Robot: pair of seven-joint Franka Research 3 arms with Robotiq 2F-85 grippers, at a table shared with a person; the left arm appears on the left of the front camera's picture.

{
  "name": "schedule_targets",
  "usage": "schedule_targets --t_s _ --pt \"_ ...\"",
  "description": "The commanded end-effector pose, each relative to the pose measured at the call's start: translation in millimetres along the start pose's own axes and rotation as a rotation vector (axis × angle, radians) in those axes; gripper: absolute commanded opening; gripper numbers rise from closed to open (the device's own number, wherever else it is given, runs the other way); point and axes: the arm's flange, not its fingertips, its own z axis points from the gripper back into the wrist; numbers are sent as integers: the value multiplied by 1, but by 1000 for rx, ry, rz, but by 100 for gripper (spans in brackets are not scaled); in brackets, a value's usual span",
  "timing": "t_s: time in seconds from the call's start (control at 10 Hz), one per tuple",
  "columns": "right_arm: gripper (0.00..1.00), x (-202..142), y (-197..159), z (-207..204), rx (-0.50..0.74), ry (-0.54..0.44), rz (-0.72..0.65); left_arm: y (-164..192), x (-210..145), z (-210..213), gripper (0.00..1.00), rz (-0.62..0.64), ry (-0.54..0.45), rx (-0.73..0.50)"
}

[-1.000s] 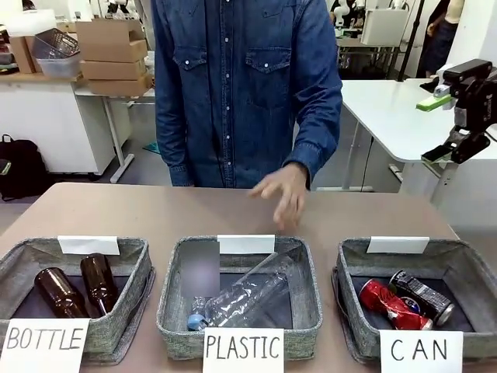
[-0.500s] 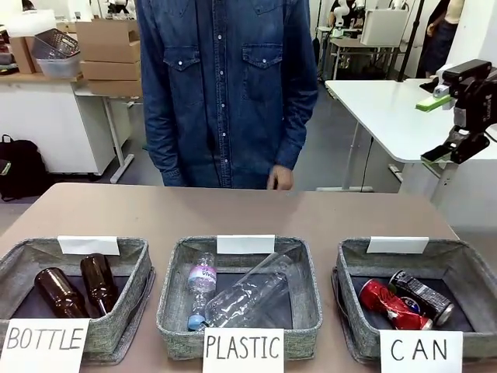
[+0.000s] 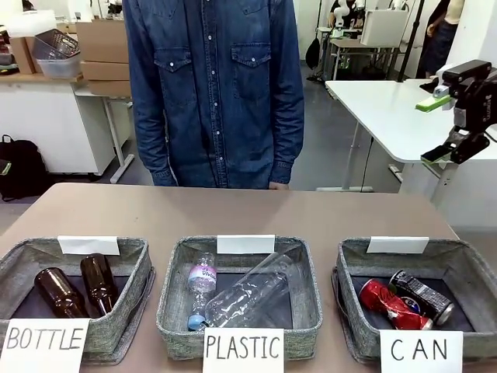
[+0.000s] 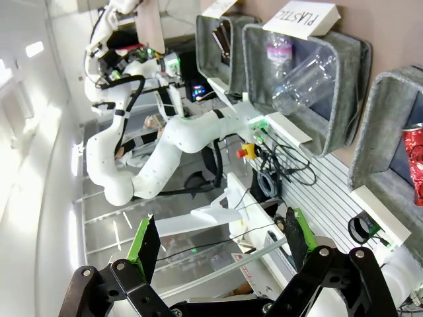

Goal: Sort the can waste into the basket.
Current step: Pick up the can waste from the table and place it in the right Fabric basket.

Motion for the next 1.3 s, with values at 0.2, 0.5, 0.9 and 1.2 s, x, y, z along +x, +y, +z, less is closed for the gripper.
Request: schedule_targets --t_s 0.2,0.5,0.9,1.2 --pt "100 1 3 -1 2 2 18 1 -2 2 100 -19 15 -3" --pt "100 1 3 -1 2 2 18 1 -2 2 100 -19 15 -3" --pt "100 1 3 -1 2 2 18 1 -2 2 100 -19 15 -3" --pt "100 1 3 -1 2 2 18 1 -2 2 100 -19 15 -3"
